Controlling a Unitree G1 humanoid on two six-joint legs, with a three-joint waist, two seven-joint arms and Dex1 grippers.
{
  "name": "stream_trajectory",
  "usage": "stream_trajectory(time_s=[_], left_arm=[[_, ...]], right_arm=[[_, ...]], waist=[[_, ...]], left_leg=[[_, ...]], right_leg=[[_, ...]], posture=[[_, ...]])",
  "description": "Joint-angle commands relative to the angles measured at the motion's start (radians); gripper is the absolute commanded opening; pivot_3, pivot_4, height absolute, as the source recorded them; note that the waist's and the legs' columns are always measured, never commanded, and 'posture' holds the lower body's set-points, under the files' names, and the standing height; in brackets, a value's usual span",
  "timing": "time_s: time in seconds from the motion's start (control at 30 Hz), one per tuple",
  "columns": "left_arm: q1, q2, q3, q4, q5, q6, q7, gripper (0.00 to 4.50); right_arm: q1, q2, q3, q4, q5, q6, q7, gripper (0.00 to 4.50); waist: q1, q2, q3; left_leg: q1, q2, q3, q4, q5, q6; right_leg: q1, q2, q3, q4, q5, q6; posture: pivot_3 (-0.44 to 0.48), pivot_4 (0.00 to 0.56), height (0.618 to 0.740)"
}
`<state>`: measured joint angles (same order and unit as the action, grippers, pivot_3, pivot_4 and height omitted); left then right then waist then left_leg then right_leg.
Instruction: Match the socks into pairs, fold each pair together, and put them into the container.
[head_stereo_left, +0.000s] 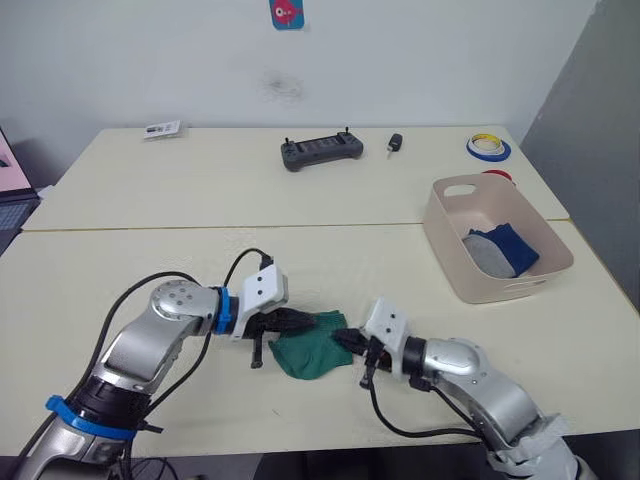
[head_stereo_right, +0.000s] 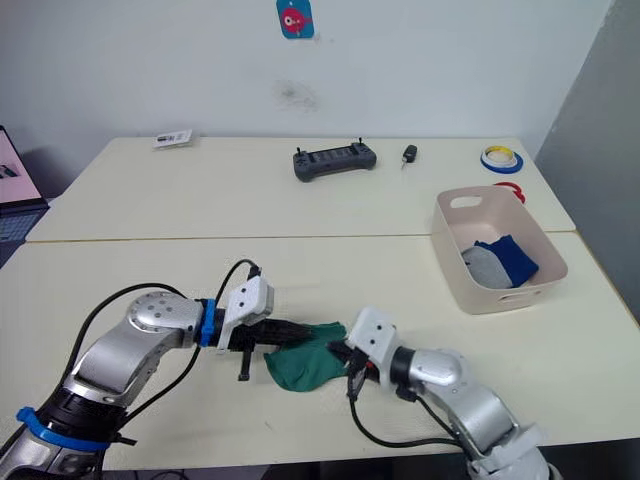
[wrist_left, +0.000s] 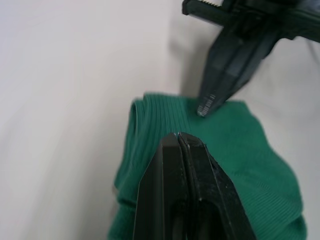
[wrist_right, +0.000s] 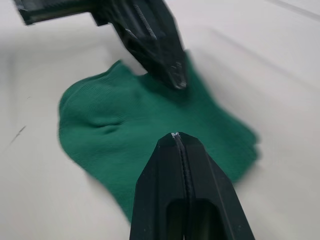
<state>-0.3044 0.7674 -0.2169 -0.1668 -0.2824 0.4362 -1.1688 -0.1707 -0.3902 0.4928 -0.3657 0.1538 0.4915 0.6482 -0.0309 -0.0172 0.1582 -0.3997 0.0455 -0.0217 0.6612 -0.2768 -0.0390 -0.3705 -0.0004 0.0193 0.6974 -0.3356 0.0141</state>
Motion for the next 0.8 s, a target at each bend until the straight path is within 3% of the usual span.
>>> stream_trajectory(time_s=[0.03, 0.27, 0.4, 0.5, 0.63, 0.8], left_arm=[[0.028, -0.007, -0.014, 0.054, 0.042, -0.051, 0.016, 0.00], [0.079, -0.013, 0.025, 0.096, 0.023, -0.048, 0.047, 0.00], [0.099, -0.040, 0.060, 0.063, -0.034, -0.065, 0.036, 0.00], [0.113, -0.037, 0.116, 0.012, -0.113, -0.034, 0.014, 0.00], [0.107, 0.027, 0.169, -0.037, -0.185, 0.041, -0.035, 0.00], [0.099, 0.035, 0.130, 0.000, -0.134, 0.008, -0.030, 0.00]], right_arm=[[-0.008, -0.003, 0.038, 0.012, -0.028, -0.011, 0.026, 0.01], [0.080, -0.112, -0.020, -0.044, -0.026, 0.007, 0.046, 0.01], [0.111, -0.099, -0.091, -0.139, 0.049, 0.036, 0.038, 0.18], [0.122, -0.074, -0.170, -0.220, 0.121, 0.094, 0.012, 0.93], [0.132, -0.074, -0.261, -0.281, 0.200, 0.182, -0.006, 2.42], [0.106, -0.037, -0.286, -0.267, 0.243, 0.265, -0.049, 4.20]], waist=[[0.002, 0.000, 0.000], [0.002, 0.000, -0.001], [0.002, 0.000, -0.002], [0.002, 0.000, -0.001], [0.002, 0.000, -0.001], [0.002, 0.000, 0.000]], left_leg=[[0.000, 0.000, 0.000, 0.000, 0.000, 0.000], [0.001, 0.001, 0.000, 0.000, 0.000, 0.000], [0.002, 0.001, 0.000, 0.000, 0.000, 0.000], [0.001, 0.002, 0.000, 0.000, 0.000, 0.000], [0.000, 0.002, -0.001, 0.000, 0.000, 0.000], [0.000, 0.001, -0.001, 0.000, 0.000, 0.000]], right_leg=[[0.000, 0.000, 0.000, 0.000, 0.000, 0.000], [0.002, -0.002, 0.000, 0.000, 0.000, 0.000], [0.003, -0.002, 0.000, 0.000, 0.000, 0.000], [0.002, -0.002, 0.000, 0.000, 0.000, 0.000], [0.001, -0.002, -0.001, 0.000, 0.000, 0.000], [0.001, -0.002, 0.000, 0.000, 0.000, 0.000]], posture=[[0.000, 0.150, 0.740], [0.000, 0.150, 0.740], [0.000, 0.150, 0.740], [0.000, 0.150, 0.740], [0.000, 0.150, 0.740], [0.000, 0.150, 0.740]])
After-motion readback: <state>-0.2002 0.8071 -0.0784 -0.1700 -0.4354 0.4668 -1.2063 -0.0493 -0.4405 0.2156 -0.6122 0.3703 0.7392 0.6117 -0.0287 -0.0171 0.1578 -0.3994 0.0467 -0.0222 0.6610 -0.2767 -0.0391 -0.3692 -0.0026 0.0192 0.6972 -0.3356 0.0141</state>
